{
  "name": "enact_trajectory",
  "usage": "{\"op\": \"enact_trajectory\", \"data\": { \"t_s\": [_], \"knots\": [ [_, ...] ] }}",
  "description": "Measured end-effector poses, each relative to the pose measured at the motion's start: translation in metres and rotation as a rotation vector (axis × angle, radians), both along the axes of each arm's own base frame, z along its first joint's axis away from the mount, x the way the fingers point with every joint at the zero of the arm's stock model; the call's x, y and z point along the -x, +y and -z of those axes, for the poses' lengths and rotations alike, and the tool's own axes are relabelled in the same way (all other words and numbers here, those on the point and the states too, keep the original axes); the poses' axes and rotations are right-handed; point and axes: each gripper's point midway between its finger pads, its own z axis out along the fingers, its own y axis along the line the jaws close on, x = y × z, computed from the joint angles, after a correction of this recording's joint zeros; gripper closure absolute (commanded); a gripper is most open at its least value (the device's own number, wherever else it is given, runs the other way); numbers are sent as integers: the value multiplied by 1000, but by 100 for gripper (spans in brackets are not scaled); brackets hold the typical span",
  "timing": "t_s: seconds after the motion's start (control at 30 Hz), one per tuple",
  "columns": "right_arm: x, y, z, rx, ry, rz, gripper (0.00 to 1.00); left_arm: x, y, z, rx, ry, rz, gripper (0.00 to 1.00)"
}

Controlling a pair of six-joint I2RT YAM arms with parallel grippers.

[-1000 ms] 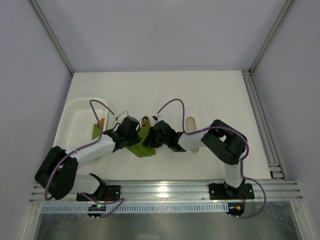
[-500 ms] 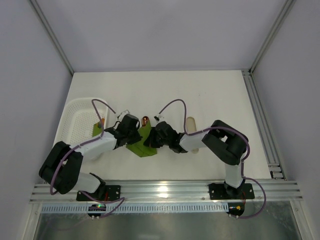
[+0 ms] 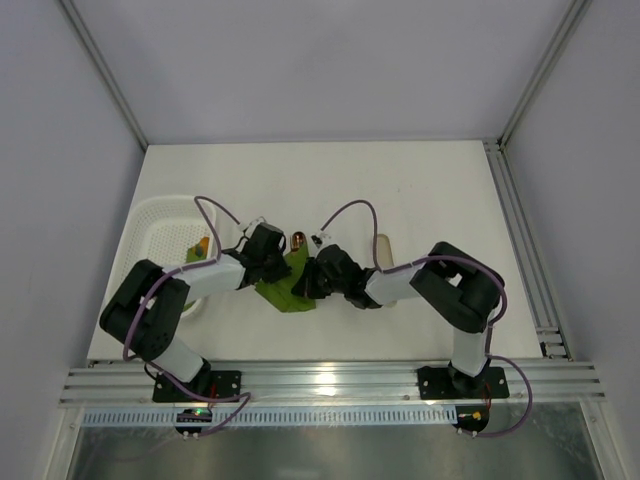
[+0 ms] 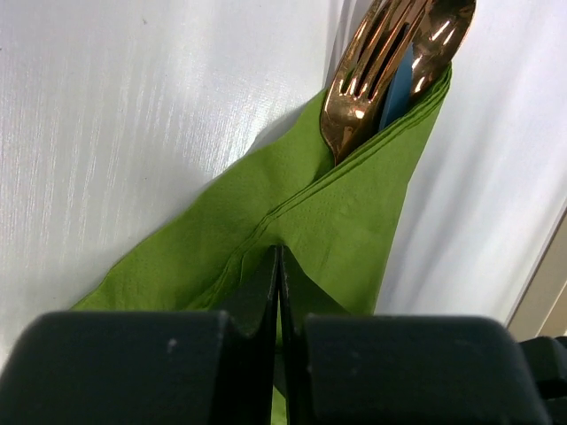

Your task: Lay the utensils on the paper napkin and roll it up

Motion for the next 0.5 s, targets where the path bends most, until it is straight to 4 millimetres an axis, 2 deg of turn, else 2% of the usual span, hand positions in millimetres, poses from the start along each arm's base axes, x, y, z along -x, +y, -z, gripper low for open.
{"op": "enact_trajectory", "data": {
  "t_s": [0.27, 0.5],
  "knots": [
    [22, -14, -4, 23, -13, -93, 96, -2, -4, 0, 38, -9, -9, 100],
    [28, -17, -3, 28, -12, -123, 96, -3, -6, 0, 54, -20, -10, 100]
  ]
}}
